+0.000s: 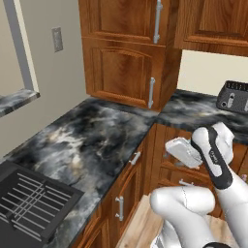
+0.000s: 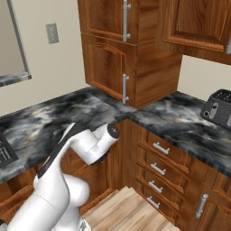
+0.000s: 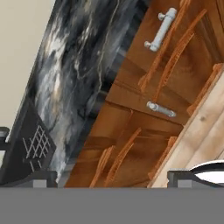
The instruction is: Take a straw from the drawer in front and place it inside the glass cup on the dining counter.
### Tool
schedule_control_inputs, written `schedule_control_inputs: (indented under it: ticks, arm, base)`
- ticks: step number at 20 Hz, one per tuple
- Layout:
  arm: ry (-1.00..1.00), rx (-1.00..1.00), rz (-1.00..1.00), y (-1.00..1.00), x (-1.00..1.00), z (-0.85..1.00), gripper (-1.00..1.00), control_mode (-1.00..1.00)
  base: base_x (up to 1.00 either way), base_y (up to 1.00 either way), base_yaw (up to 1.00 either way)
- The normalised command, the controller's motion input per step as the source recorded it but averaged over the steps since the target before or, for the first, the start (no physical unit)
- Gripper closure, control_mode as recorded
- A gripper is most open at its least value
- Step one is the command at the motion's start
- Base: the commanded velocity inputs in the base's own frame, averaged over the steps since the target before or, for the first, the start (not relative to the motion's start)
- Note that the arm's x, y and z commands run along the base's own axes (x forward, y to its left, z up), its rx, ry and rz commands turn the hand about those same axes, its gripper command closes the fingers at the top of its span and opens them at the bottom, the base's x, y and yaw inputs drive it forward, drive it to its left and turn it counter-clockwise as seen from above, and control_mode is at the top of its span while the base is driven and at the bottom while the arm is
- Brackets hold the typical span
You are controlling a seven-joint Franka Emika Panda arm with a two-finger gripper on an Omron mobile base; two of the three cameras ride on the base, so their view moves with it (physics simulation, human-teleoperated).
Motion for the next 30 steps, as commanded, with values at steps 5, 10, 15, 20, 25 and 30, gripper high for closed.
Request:
schedule_control_inputs:
  ticks: [5, 10, 15, 20, 25, 30]
  arm:
    - [0.00, 0.25, -0.08, -0.18, 0.06, -0.75, -1.00, -1.00]
    - [0.00, 0.24, -0.06, -0.10, 0.25, -0.57, -1.00, -1.00]
    - [-0.01, 0.19, -0.01, -0.04, 0.32, -0.47, -1.00, -1.00]
    - [-0.02, 0.12, 0.00, 0.03, 0.47, -0.30, -1.00, -1.00]
    - [0.00, 0.11, 0.00, 0.17, 0.65, -0.30, -1.00, -1.00]
    - [0.00, 0.12, 0.00, 0.18, 0.58, -0.14, -1.00, -1.00]
  base:
    - [0.00, 0.00, 0.00]
    - [0.00, 0.00, 0.00]
    - [0.00, 0.00, 0.00]
    - [0.00, 0.00, 0.00]
    - [0.00, 0.00, 0.00]
    - [0.00, 0.00, 0.00]
